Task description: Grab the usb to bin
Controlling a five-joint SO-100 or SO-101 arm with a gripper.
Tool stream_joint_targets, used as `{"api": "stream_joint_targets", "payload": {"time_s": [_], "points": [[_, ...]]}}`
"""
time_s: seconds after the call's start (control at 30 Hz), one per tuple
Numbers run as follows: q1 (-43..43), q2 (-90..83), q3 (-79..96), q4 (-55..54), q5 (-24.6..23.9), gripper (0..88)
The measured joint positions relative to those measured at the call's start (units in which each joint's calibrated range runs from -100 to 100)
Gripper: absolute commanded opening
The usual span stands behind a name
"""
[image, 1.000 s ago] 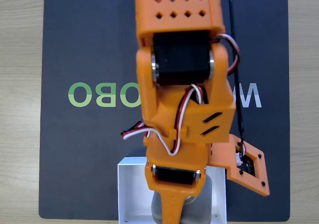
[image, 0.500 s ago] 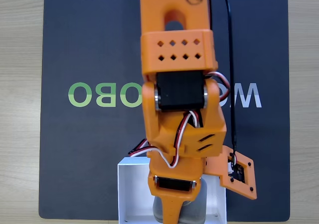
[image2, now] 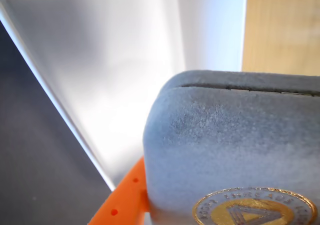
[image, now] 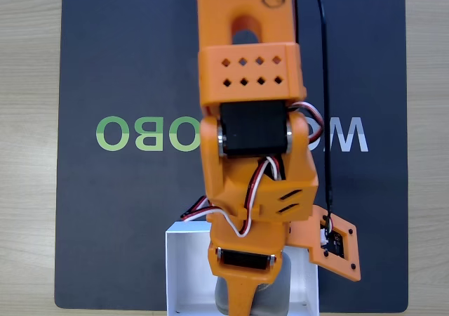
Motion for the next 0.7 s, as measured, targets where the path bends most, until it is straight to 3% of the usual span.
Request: {"api": "stream_joint_targets", "payload": {"time_s": [0.23, 0.7], "points": [[0.00, 0.00, -0.09, 1.81, 3.20, 42.7], [0.44, -3.24, -0.45, 2.07, 3.51, 41.8]]}}
